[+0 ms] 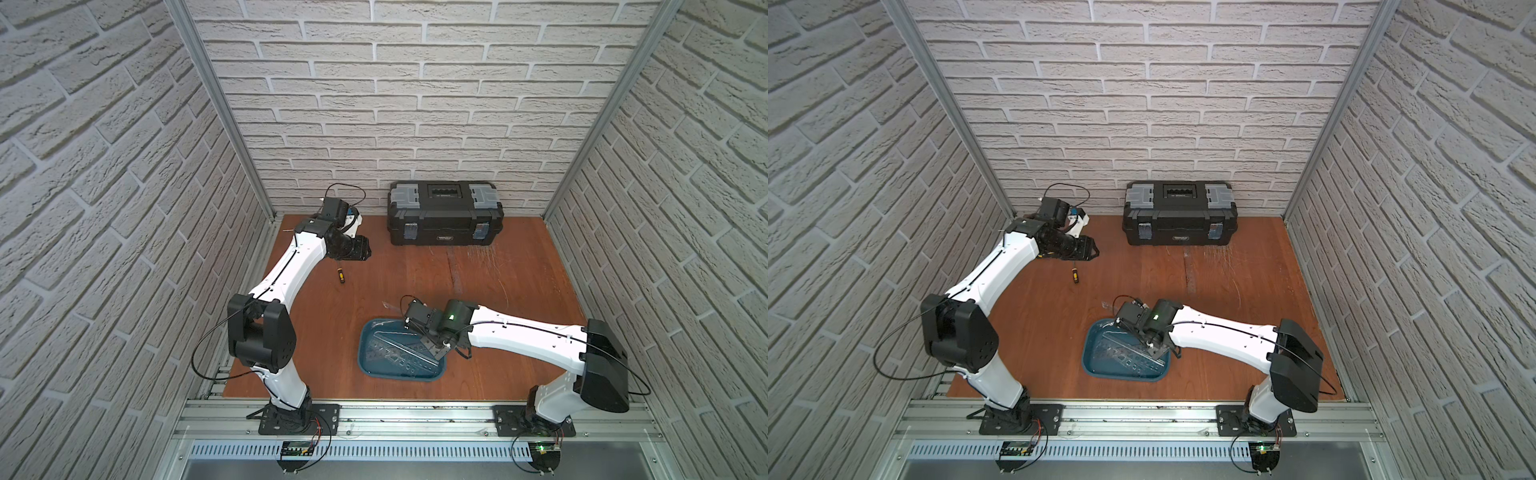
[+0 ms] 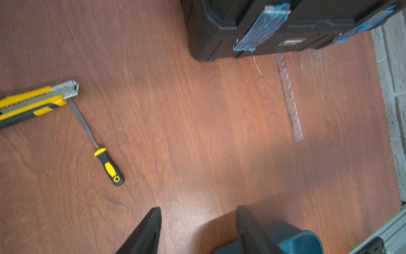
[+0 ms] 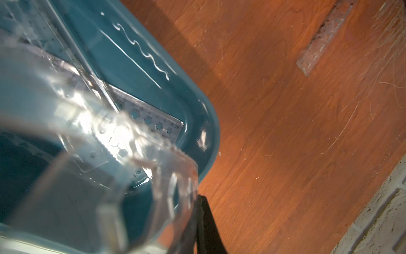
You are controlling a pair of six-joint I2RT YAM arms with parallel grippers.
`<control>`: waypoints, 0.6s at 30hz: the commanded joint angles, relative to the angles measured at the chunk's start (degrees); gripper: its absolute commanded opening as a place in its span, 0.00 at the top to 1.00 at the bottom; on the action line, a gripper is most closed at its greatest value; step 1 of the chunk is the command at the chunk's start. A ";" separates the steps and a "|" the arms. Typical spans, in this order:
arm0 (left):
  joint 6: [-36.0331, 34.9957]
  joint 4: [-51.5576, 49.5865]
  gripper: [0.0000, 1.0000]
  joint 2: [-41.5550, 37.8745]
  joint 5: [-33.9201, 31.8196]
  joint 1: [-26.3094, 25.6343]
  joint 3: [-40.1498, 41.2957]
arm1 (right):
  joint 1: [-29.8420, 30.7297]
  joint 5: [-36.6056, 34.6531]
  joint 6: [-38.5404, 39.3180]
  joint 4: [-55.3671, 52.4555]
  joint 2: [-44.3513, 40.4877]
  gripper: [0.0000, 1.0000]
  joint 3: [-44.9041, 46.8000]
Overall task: Put the scattered rulers into the storage box
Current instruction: Place the ruler in the storage box.
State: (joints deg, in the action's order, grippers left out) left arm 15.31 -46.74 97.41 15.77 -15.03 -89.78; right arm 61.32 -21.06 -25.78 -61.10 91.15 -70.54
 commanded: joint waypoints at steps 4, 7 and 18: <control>0.89 1.37 0.40 -3.78 0.68 0.52 2.91 | 3.58 -1.65 -3.28 -1.89 2.70 0.98 -2.39; 0.90 1.67 0.40 -4.34 0.60 0.48 3.86 | 4.61 -1.83 -4.22 -2.26 2.97 0.98 -2.22; 1.54 2.80 0.40 -5.25 1.47 0.52 6.15 | 6.00 -3.50 -5.51 -2.95 4.47 0.93 -2.16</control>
State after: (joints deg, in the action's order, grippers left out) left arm 16.60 -45.39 94.24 16.29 -15.00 -84.36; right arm 66.76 -22.55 -30.06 -62.67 95.48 -71.48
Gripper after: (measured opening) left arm 0.598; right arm 0.083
